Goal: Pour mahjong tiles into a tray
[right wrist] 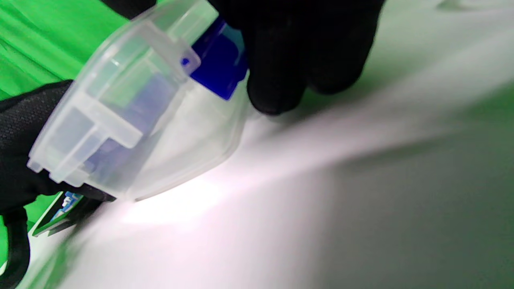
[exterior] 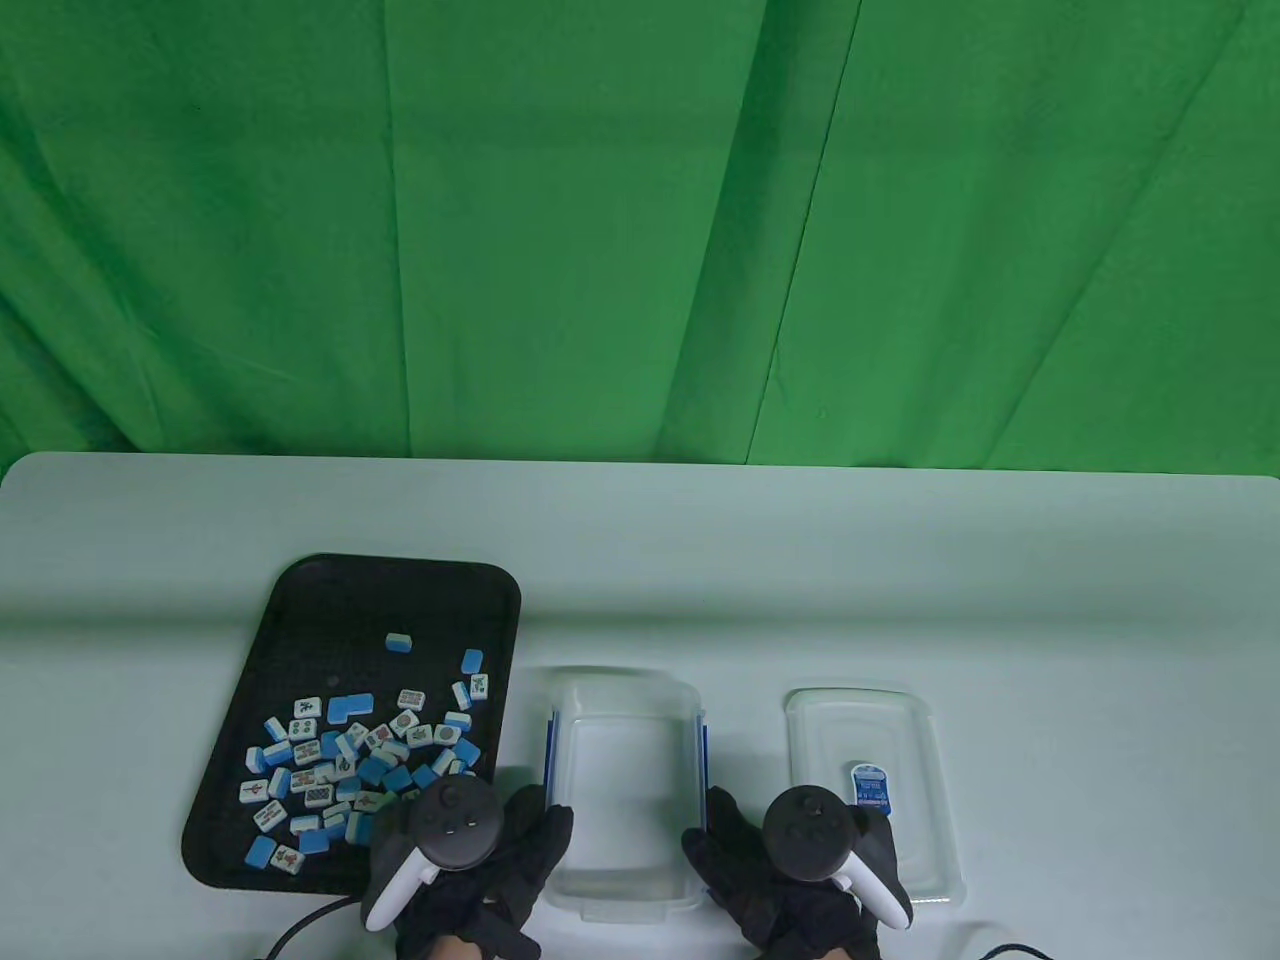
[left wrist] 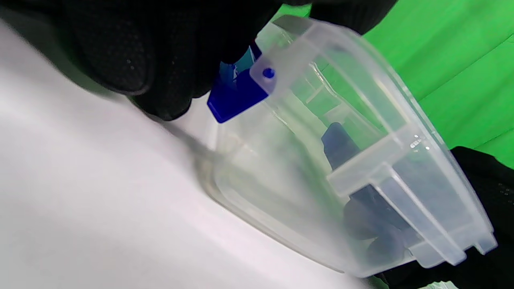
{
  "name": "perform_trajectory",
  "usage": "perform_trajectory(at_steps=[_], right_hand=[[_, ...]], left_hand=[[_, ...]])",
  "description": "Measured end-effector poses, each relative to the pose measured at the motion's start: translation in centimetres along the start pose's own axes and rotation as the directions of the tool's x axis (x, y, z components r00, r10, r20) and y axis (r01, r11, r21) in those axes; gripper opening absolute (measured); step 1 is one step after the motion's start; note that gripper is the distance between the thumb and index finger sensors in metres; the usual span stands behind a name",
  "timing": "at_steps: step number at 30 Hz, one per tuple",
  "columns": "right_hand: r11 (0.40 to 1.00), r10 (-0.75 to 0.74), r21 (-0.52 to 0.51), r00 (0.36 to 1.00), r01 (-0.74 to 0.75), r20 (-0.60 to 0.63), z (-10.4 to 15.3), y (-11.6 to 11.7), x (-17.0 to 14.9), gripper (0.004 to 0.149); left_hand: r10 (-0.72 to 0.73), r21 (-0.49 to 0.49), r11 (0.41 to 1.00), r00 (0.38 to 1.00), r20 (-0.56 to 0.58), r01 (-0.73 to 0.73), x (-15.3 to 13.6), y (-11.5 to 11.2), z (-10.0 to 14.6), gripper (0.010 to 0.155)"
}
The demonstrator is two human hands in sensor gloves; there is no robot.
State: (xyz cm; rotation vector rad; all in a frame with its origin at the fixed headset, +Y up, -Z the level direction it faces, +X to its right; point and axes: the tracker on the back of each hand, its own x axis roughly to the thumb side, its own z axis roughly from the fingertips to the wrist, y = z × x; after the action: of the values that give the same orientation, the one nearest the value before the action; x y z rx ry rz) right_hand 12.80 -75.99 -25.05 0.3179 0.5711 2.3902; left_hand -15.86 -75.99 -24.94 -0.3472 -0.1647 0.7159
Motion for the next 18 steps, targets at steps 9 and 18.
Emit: perform_trajectory(at_steps=[9, 18], right_hand=[[1.000, 0.006, 0.007, 1.000, -0.006, -0.002, -0.06, 0.11, 0.04, 0.074], [1.000, 0.013, 0.011, 1.000, -0.013, -0.004, -0.09, 0.19, 0.07, 0.074]], left_hand=[[-0.004, -0.002, 1.000, 1.000, -0.007, 0.004, -0.08, 0.00, -0.03, 0.068], [-0.015, -0.003, 1.000, 1.000, -0.013, 0.015, -0.09, -0.03, -0.05, 0.068]])
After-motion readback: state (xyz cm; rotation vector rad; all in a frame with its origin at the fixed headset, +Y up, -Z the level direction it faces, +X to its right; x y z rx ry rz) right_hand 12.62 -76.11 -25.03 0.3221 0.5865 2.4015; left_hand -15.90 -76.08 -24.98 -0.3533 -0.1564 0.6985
